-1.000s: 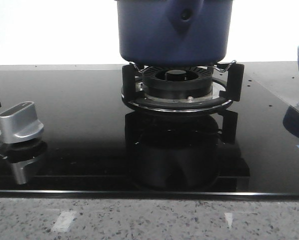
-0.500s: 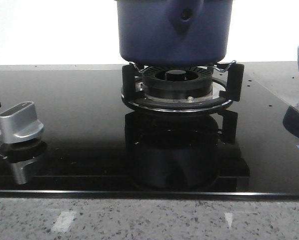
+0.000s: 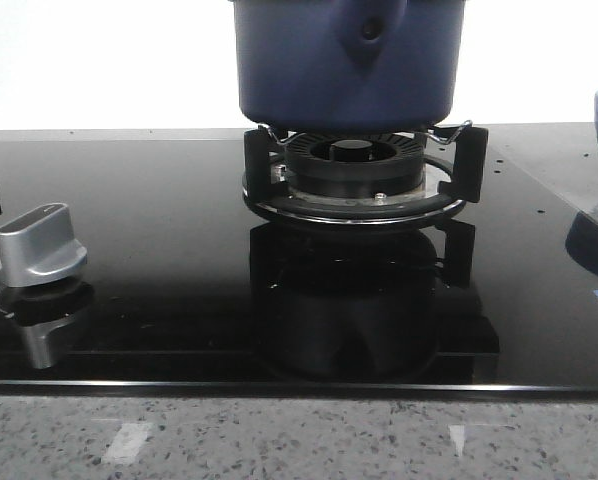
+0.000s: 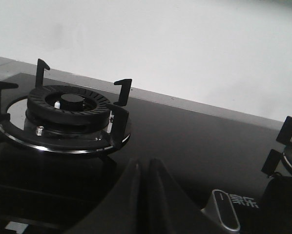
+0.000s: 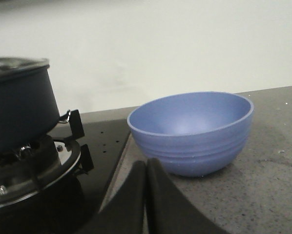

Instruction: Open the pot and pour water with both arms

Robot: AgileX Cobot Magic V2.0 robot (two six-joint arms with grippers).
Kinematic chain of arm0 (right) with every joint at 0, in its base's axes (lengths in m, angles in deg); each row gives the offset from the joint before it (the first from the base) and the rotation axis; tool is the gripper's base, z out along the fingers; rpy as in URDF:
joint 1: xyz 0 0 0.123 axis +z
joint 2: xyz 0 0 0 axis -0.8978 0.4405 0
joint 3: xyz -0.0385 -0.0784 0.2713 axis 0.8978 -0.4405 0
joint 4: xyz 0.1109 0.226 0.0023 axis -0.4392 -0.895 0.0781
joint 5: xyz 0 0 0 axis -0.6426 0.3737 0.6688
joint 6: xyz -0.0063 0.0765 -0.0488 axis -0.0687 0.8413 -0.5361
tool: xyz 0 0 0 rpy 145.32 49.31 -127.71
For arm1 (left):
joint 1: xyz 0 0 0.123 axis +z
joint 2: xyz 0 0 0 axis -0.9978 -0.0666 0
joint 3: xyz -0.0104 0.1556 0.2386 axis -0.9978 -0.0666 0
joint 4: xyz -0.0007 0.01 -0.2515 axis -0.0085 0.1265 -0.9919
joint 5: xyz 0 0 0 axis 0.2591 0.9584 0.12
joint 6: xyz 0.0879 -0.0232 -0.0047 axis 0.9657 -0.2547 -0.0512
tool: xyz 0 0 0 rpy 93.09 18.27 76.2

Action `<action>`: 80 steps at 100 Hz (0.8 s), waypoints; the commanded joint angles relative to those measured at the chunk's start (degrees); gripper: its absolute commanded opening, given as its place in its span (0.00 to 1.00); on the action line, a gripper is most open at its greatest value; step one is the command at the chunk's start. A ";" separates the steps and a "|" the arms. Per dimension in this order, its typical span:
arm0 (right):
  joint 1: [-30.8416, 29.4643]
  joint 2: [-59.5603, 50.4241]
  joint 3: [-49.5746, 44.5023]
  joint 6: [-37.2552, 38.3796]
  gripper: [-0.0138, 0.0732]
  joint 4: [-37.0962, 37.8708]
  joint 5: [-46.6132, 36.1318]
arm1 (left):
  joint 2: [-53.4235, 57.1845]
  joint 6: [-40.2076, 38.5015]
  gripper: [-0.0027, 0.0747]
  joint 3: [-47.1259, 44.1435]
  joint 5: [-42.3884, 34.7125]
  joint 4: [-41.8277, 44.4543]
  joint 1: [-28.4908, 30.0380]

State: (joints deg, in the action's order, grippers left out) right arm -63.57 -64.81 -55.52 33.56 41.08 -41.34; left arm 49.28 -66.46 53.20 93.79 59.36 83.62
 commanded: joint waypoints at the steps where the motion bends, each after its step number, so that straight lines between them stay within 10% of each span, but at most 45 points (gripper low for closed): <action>1: -0.16 -1.24 -1.49 0.27 0.11 -4.58 -5.58 | 1.51 -0.43 0.01 -1.86 -5.18 -4.54 0.06; 31: -0.16 -1.24 0.09 0.27 0.11 -24.55 -5.07 | 1.51 -0.43 0.01 -0.40 -6.94 -29.54 0.06; 51: -0.16 0.47 9.61 -1.19 0.11 -22.96 6.45 | -0.69 0.86 0.01 7.71 -0.98 -29.33 0.06; 80: -0.16 20.06 32.81 -3.02 0.11 -11.50 31.26 | -20.52 22.73 0.01 31.55 18.27 -30.68 0.06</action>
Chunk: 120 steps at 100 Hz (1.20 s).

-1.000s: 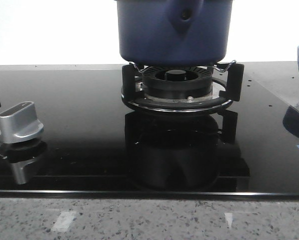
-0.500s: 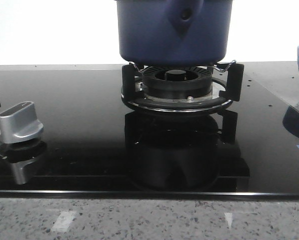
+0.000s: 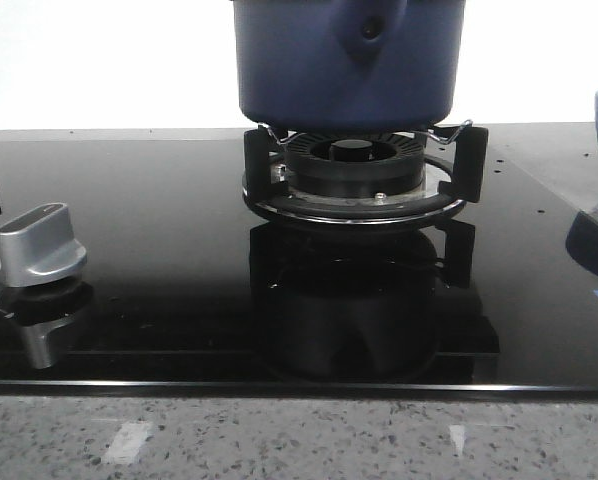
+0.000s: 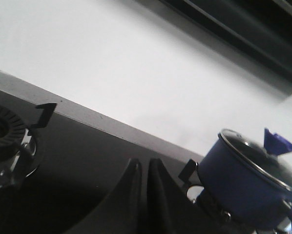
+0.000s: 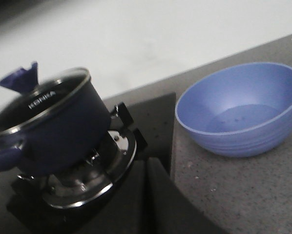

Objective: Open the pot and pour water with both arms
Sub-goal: 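Grasp the purple lid knob with the left gripper and lift the lid off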

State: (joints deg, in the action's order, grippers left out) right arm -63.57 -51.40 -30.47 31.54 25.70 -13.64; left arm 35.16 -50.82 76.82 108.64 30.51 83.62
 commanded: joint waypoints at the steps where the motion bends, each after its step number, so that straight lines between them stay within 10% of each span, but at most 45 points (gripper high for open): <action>1: -0.16 7.73 8.27 -1.00 0.11 4.13 4.00 | -7.49 7.66 0.01 8.46 3.86 -2.28 0.06; 28: 0.77 17.93 16.96 -8.20 0.14 4.64 7.56 | -23.22 38.95 0.09 20.00 15.83 -26.43 0.06; 53: 1.74 18.26 17.19 -8.62 0.64 4.64 7.04 | -35.00 58.78 0.51 23.62 23.50 -45.27 -0.21; 120: 1.74 18.26 17.19 -8.62 0.65 4.64 9.21 | -69.87 78.86 0.58 47.75 26.04 -50.95 -16.54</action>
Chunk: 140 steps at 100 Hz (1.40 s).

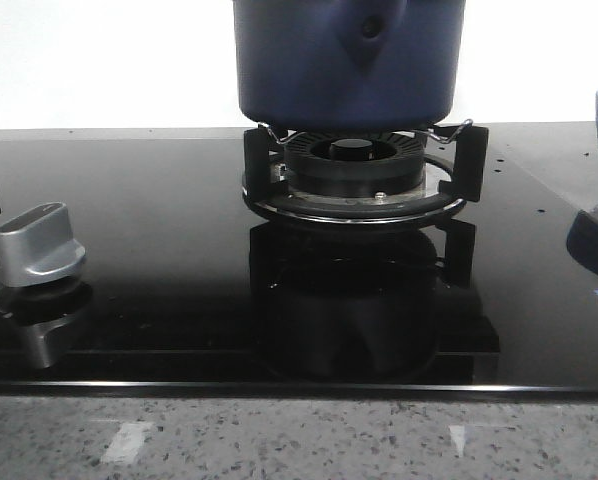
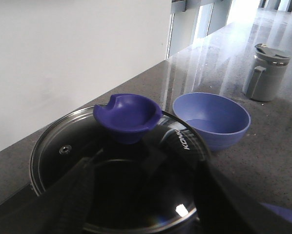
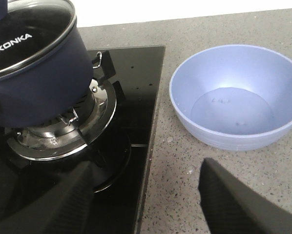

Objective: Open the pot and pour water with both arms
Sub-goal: 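Grasp the purple lid knob with the left gripper and lift the lid off, then lower the right gripper over the light blue bowl and grasp its rim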

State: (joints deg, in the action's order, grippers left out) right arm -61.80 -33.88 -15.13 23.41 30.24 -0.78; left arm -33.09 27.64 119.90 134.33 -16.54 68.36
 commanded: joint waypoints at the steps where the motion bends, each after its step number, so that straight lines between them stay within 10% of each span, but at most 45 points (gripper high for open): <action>1: -0.03 0.74 1.85 -0.49 0.65 0.11 -3.65 | -2.16 0.40 0.58 4.94 0.35 -3.90 -1.36; 96: -0.03 0.74 1.85 -0.49 0.65 0.11 -2.63 | -17.03 0.53 0.68 19.28 -4.88 -3.90 -8.28; 140: -0.03 0.74 1.85 -0.49 0.65 0.11 -2.37 | -17.23 0.53 0.39 20.16 -4.14 -4.02 -8.28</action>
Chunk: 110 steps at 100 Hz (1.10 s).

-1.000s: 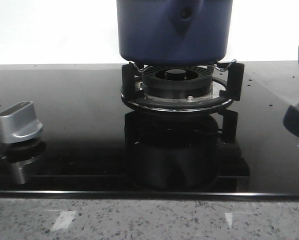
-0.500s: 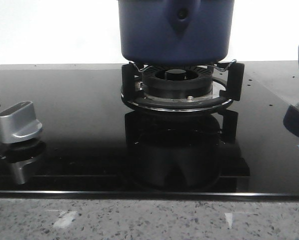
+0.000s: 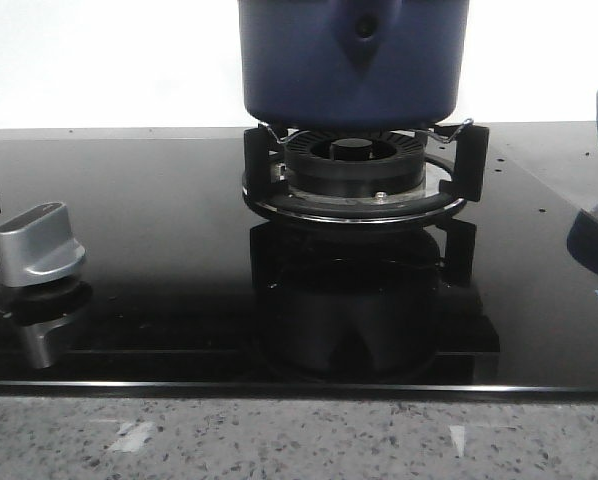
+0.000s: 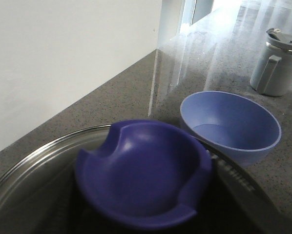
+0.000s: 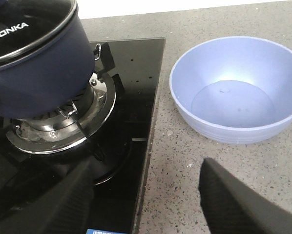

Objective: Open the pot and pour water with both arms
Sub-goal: 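Lower the right gripper over the light blue bowl and grasp its rim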

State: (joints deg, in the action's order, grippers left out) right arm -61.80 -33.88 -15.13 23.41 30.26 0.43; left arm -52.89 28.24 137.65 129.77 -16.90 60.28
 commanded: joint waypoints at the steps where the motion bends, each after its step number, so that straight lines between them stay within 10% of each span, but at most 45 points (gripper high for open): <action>1: -0.03 0.74 1.85 -0.49 0.65 0.09 -3.58 | 2.57 -0.07 0.39 2.40 0.42 -3.66 -0.20; 60: -1.44 13.86 12.11 -0.29 0.65 1.72 1.38 | 9.68 -0.27 0.51 2.40 0.14 -2.59 2.16; 84: -4.19 22.97 20.29 9.71 0.64 18.25 9.41 | 12.34 -0.27 0.51 2.40 2.48 -2.71 6.53; 110: -10.02 37.09 27.51 10.21 0.64 18.49 11.60 | 14.70 -0.68 0.51 2.40 6.68 -2.59 13.52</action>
State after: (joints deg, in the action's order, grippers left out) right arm -69.83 0.26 8.73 33.52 47.34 13.79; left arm -41.90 28.13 137.74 134.17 -14.98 71.80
